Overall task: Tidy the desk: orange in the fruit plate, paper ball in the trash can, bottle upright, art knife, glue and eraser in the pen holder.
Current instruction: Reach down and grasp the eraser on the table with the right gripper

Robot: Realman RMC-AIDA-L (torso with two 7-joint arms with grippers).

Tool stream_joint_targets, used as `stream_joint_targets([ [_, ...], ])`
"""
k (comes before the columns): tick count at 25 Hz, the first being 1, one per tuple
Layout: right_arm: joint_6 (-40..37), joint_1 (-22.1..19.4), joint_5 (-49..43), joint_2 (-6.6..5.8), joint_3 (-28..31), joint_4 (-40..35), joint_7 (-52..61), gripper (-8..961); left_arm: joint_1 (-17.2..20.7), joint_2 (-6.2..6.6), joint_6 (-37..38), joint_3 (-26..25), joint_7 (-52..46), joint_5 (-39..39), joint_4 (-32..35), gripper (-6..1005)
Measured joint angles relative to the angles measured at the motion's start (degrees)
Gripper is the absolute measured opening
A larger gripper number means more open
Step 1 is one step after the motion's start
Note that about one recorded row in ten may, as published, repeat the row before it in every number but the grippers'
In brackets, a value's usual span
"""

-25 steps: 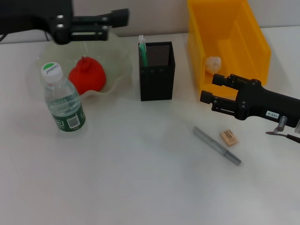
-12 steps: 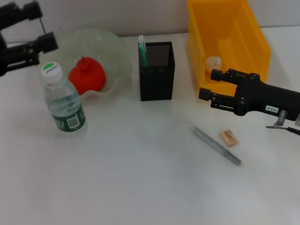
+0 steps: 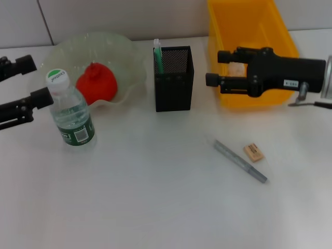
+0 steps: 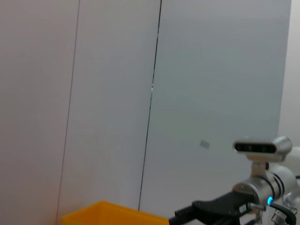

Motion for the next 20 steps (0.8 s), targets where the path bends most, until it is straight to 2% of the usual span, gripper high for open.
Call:
stream_joint_targets([
  [1,1.56,-0.07,-0.23,0.0,-3.55,-4.48,4.05,738,0.9,-0.16,-0.1,-0.2,-0.1,0.04,-0.15,832],
  [2,1.56,-0.07,-0.23,0.0,-3.55,-4.48,4.05,738,0.9,-0.16,-0.1,-0.2,-0.1,0.04,-0.15,832],
  [4,3.17,-0.43,-2.35,0.07,-7.92,-11.06,10.27,737,2.38,-0.67,-0.69,-0.48,0.22,0.11,-0.45,832],
  [5,3.17,-0.43,-2.35,0.07,-7.92,-11.06,10.27,737,2.38,-0.67,-0.69,-0.48,0.22,0.11,-0.45,832],
  [6,3.46,-0.56,-4.9,0.12,-10.47,-16.05,15.11,737,2.95,-0.89,-0.97,-0.5,0.51,0.18,-0.48,832],
  [7,3.46,-0.56,-4.9,0.12,-10.47,-16.05,15.11,737,3.19,-0.97,-1.07,-0.5,0.63,0.21,-0.48,832],
  [9,3.55,-1.0,-8.08,0.19,-13.73,-22.43,21.56,737,3.83,-1.12,-1.16,-0.51,1.18,0.31,-0.59,832],
  [10,3.55,-1.0,-8.08,0.19,-13.73,-22.43,21.56,737,4.06,-1.15,-1.13,-0.51,1.37,0.31,-0.64,832],
  [14,3.76,-2.57,-11.72,0.3,-19.12,-31.47,29.82,737,4.31,-1.13,-1.01,-0.32,1.47,0.48,-0.66,832],
  [20,3.35,-3.5,-17.61,0.38,-22.72,-39.69,38.72,737,4.36,-1.03,-0.79,-0.36,1.48,2.94,-0.34,831],
])
